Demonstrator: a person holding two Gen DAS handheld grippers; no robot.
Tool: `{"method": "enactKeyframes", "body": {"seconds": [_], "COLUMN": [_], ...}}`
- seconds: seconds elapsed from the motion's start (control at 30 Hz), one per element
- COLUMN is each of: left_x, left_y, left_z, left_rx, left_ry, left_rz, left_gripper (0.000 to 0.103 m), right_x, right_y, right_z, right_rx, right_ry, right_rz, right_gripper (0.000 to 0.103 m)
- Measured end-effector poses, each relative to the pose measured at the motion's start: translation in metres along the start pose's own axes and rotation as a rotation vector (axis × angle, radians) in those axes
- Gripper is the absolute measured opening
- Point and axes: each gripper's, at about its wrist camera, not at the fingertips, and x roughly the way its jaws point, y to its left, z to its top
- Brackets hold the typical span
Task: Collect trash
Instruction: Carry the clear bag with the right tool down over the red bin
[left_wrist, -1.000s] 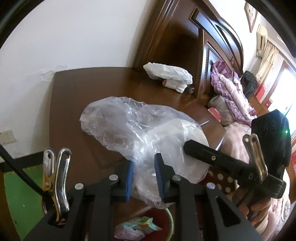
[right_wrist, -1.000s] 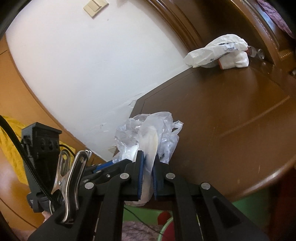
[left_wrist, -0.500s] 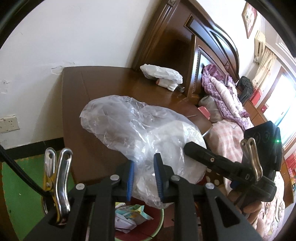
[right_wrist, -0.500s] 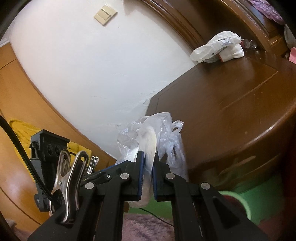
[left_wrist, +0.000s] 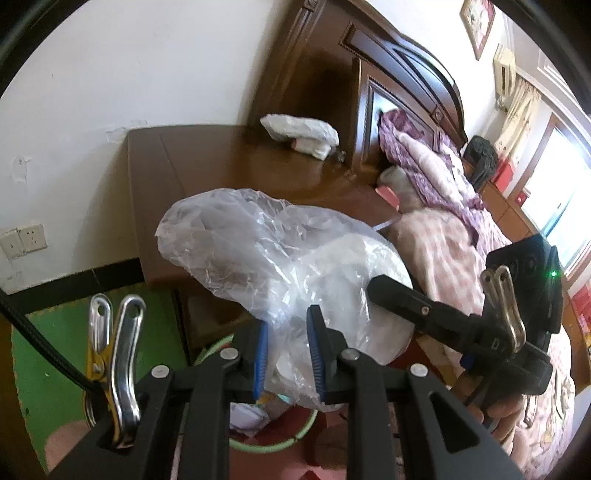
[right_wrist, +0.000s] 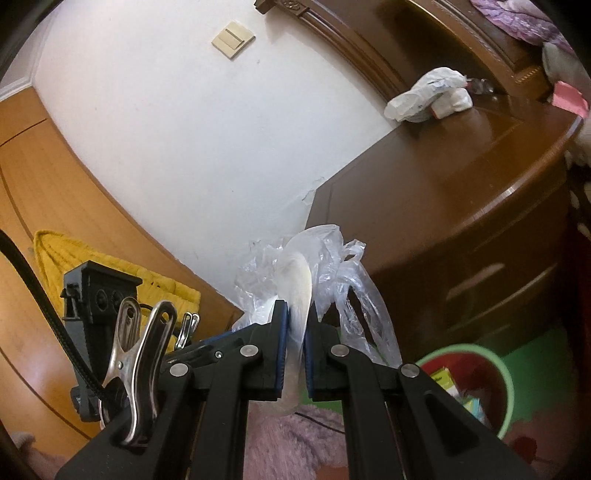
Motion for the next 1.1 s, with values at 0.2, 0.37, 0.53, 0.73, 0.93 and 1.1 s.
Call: {"method": "enactKeyframes", "body": {"seconds": [0.2,0.37,0.53,0.73,0.93,1.1], "left_x": [0.002,0.006,0.023,0.046,0.072,0.101], "left_y": [-0.005,-0.004,-0.001,0.008,0.011,0.015], "left_z": [-0.026,-0.044,-0.065,-0.080,-0.091,-0.099], "left_rx": [0.013,0.014,0.009,-0.007,0.004,-0.002], "left_ry": [0.047,0.075,0.123,0.173,0.194,0.226], "left_rz": [-0.007,-0.009,-0.004,-0.002,0.010,0.030], "left_gripper": [0.021,0.021,0.021,0.021,0.021,0.021], "right_x": [-0.001,0.002,0.010,0.020,0.033,0.043], "right_y": [-0.012,-0.020,-0.033,-0.046,-0.070,-0.091], "right_z": [-0.012,-0.026,-0.036,-0.050,-0.055,-0.067], "right_rx": [0.038,0.047,0.060,0.073,0.106,0.142], "right_ry": [-0.003,0.010,0.028,0.071,0.097,0.132], "right_rz": [-0.011,-0.035,-0.064,-0.116,-0.157,-0.203], "right_gripper": [0.009,0.009,0.009,0.009,0.009,0.009]}}
